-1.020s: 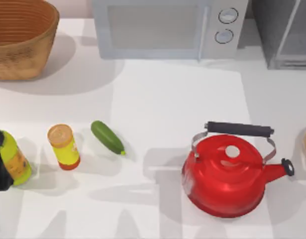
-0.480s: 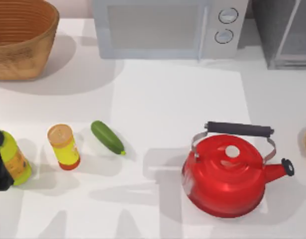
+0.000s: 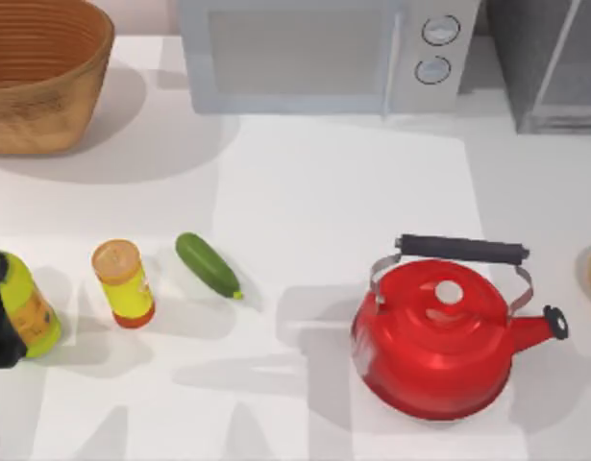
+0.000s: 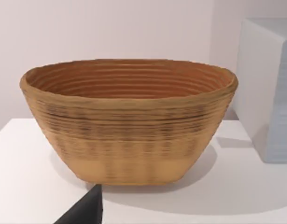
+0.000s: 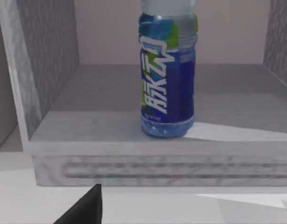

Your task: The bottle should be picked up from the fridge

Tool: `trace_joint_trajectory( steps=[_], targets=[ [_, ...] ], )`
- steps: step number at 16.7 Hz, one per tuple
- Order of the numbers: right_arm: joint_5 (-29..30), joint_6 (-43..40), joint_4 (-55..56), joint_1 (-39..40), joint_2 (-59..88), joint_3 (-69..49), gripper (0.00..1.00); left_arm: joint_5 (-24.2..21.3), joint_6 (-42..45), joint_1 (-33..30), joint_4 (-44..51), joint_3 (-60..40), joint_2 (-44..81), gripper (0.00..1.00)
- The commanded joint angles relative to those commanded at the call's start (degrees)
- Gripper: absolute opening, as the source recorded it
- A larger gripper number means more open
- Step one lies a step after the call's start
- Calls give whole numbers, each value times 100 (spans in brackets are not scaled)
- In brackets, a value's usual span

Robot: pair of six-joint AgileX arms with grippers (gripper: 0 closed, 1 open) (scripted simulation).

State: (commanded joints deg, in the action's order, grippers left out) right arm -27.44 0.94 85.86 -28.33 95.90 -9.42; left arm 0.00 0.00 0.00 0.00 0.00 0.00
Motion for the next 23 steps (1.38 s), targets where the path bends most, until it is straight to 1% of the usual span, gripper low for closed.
trace_joint_trajectory(
  steps=[2,4,10,12,15,20,23],
  targets=[
    [-128,6,446,-144,440,-72,100,0,0,0,0,0,0,100],
    [-194,8,663,-216,661,-109,100,0,0,0,0,0,0,100],
    [-186,6,668,-191,678,-105,100,0,0,0,0,0,0,100],
    [-103,-7,597,-71,789,-312,100,0,0,0,0,0,0,100],
    [231,-39,266,292,1186,-1077,100,0,0,0,0,0,0,100],
    [1086,-80,-687,1066,2127,-3068,100,0,0,0,0,0,0,100],
    [1518,-98,-1173,1433,2513,-3828,100,0,0,0,0,0,0,100]
  ],
)
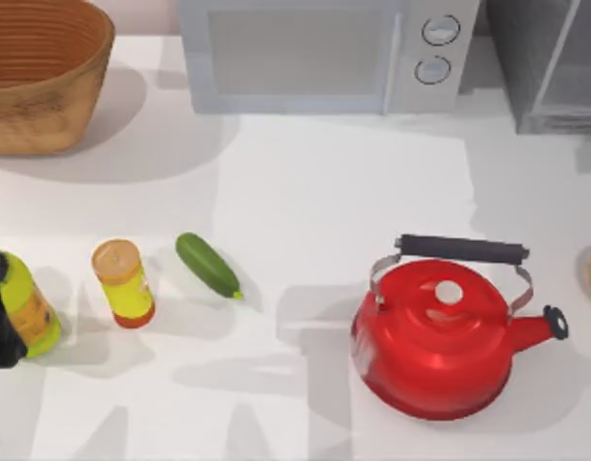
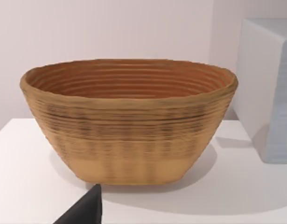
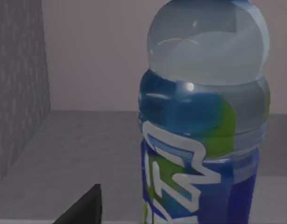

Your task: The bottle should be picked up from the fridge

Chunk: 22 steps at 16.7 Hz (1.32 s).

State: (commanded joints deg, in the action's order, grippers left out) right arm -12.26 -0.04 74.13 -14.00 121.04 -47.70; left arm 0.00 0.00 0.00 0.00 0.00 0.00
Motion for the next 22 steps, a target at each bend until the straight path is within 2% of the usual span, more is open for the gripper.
trace_joint_trajectory(
  steps=[8,15,20,22],
  targets=[
    [147,-6,-213,114,145,-293,100,0,0,0,0,0,0,100],
    [301,-13,-934,265,836,-1732,100,0,0,0,0,0,0,100],
    [316,-15,-1002,280,886,-1827,100,0,0,0,0,0,0,100],
    [316,-15,-1002,280,886,-1827,85,0,0,0,0,0,0,100]
  ],
)
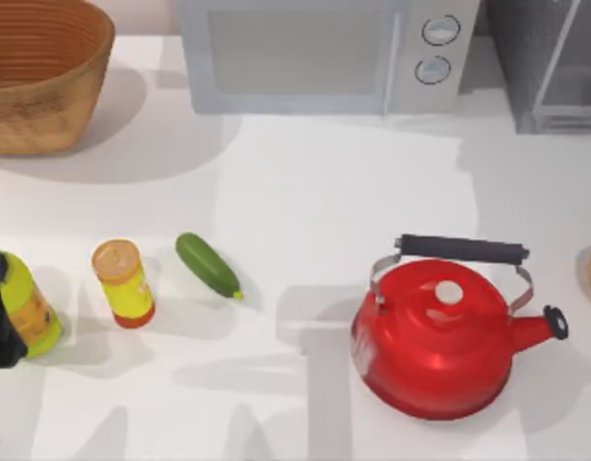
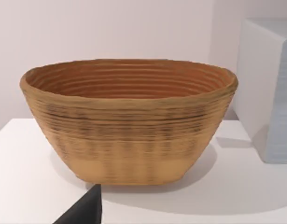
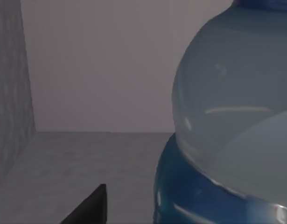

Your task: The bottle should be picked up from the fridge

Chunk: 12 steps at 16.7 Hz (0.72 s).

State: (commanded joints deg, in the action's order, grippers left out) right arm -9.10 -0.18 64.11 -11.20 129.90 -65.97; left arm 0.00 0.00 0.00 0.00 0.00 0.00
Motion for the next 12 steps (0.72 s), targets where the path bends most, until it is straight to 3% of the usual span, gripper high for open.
trace_joint_trajectory(
  steps=[11,12],
  targets=[
    [0,0,0,0,0,0,2,0,0,0,0,0,0,100],
    [0,0,0,0,0,0,0,0,0,0,0,0,0,100]
  ],
)
